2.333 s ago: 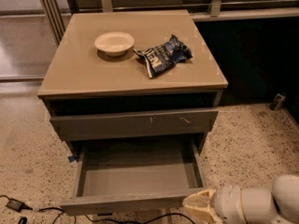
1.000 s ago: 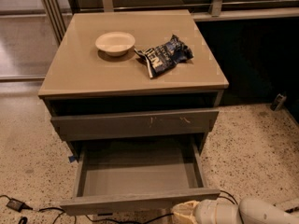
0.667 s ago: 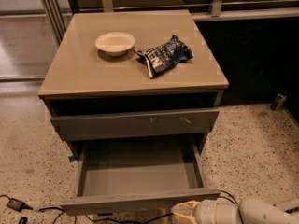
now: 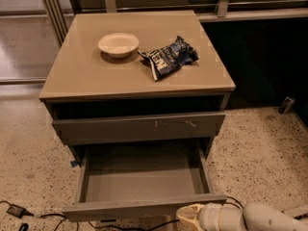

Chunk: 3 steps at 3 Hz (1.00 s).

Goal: Close middle drawer

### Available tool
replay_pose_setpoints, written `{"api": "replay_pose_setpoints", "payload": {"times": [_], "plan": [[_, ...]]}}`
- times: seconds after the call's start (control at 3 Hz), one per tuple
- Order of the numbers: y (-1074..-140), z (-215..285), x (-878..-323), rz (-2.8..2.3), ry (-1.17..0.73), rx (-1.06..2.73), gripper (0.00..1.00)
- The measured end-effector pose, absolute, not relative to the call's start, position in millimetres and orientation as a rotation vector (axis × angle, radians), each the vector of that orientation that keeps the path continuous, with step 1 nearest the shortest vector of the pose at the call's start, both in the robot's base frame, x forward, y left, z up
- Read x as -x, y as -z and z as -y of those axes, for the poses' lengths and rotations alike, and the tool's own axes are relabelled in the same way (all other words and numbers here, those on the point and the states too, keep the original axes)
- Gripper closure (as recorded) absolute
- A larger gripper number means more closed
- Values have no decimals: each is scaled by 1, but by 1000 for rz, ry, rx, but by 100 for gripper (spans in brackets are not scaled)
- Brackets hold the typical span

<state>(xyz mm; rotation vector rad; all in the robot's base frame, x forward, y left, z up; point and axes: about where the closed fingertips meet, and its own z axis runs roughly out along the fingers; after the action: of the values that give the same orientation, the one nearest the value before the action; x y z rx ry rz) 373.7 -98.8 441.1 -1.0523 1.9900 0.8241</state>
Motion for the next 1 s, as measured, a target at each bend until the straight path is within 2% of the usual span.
{"api": "replay_pose_setpoints", "payload": {"times": [0.33,1.0], "plan": [[-436,91,-397,-1955,-767,1090,100],[-435,91,-398,-1955,-763,1090,50]]}}
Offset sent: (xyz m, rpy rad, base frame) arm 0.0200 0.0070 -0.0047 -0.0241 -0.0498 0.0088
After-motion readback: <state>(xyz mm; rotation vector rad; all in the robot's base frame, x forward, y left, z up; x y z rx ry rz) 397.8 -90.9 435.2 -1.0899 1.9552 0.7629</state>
